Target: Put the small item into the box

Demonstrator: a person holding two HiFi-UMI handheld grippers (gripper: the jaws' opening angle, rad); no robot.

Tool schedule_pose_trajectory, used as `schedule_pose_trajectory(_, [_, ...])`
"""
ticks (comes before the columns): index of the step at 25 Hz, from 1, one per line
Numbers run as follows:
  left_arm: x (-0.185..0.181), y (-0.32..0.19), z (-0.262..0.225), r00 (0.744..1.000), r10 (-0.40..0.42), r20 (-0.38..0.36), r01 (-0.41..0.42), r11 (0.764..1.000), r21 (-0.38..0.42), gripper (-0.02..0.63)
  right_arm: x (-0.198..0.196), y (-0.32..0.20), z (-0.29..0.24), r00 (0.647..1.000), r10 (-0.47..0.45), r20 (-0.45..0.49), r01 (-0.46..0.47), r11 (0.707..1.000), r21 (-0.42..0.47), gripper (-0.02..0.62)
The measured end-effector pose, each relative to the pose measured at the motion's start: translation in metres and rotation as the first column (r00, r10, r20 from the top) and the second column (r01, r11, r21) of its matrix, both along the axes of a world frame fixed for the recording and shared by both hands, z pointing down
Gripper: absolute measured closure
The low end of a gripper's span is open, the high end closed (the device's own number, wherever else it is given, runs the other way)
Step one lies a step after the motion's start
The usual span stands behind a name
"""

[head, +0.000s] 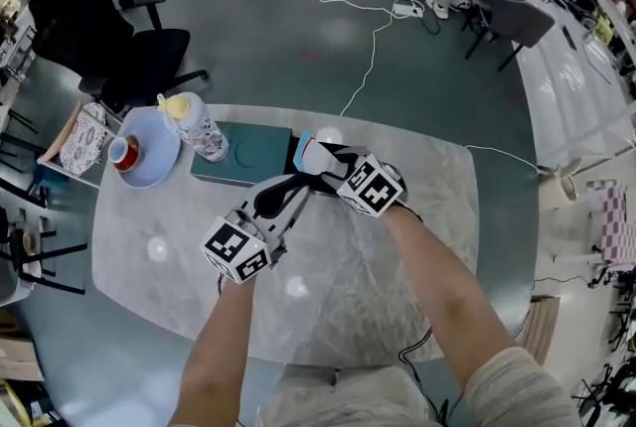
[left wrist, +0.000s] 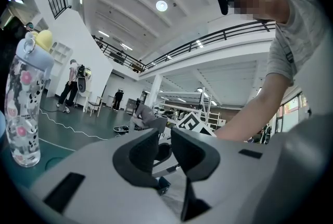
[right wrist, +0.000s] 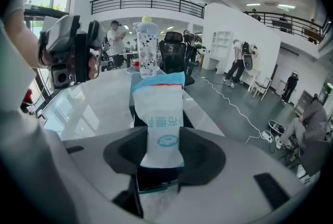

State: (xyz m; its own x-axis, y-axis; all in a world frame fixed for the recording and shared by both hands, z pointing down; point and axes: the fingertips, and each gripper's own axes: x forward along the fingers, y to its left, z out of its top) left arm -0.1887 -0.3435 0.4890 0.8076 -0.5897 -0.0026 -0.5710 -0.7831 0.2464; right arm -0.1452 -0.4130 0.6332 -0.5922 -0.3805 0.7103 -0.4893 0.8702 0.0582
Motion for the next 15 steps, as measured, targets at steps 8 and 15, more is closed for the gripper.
schedule_pose_trajectory(8, [0.002, -0.006, 0.004, 1.000, 0.000, 0.004, 0.000, 1.000, -0.005, 0.528, 0.001, -0.004, 0.011, 1.000, 0.011, -0.006, -0.011, 1.000, -0.012, 0.397])
schedule_pose_trajectory(15, [0.004, -0.009, 0.005, 1.000, -0.002, 0.002, 0.002, 1.000, -0.008, 0.528, 0.002, -0.007, 0.008, 1.000, 0.028, 0.015, -0.027, 0.999, -0.025, 0.383])
